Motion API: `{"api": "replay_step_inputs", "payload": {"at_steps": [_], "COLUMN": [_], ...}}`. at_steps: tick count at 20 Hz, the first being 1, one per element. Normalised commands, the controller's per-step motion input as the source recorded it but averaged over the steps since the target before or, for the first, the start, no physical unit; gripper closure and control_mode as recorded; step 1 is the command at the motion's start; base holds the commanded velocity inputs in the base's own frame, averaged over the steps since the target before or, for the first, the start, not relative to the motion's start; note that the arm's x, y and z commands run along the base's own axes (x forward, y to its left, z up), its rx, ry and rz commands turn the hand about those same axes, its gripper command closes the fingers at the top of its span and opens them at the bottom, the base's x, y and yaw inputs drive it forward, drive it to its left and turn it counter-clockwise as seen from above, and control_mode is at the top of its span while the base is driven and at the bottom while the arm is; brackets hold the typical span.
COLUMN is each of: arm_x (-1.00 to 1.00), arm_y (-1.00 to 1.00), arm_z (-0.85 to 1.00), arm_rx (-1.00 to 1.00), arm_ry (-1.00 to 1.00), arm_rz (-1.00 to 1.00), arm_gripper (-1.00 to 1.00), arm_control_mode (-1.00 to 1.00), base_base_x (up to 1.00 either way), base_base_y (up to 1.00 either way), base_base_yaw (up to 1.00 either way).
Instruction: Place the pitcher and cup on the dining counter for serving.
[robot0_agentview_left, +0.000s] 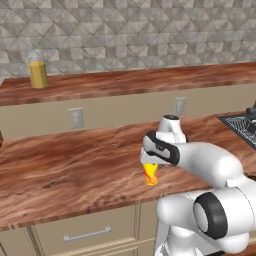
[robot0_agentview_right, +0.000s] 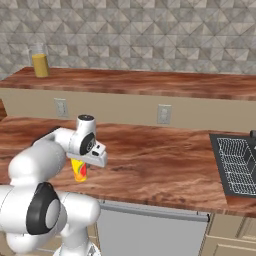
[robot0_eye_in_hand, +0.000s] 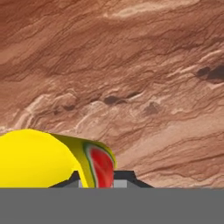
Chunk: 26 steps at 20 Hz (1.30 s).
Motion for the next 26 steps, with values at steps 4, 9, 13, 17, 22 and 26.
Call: {"api": "replay_step_inputs", "payload": {"at_steps": [4, 9, 13, 17, 22, 26], "arm_x": [-0.27, -0.27, -0.16, -0.19, -0.19, -0.23], "arm_y": [0.00, 0.00, 0.01, 0.00, 0.00, 0.00], "arm_z": [0.00, 0.14, 0.35, 0.44, 0.66, 0.69], "arm_rx": [0.00, 0.00, 0.00, 0.04, 0.07, 0.14], "arm_ry": [-0.06, -0.18, -0.27, -0.29, -0.21, -0.02], "arm_rz": [0.00, 0.00, 0.00, 0.00, -0.03, -0.09], "arm_gripper": [1.00, 1.00, 1.00, 1.00, 1.00, 1.00], "arm_control_mode": [-1.00, -1.00, -1.00, -1.00, -1.00, -1.00], "base_base_x": [0.00, 0.00, 0.00, 0.00, 0.00, 0.00], "base_base_y": [0.00, 0.00, 0.00, 0.00, 0.00, 0.00], "base_base_yaw": [0.00, 0.00, 0.00, 0.00, 0.00, 0.00]}}
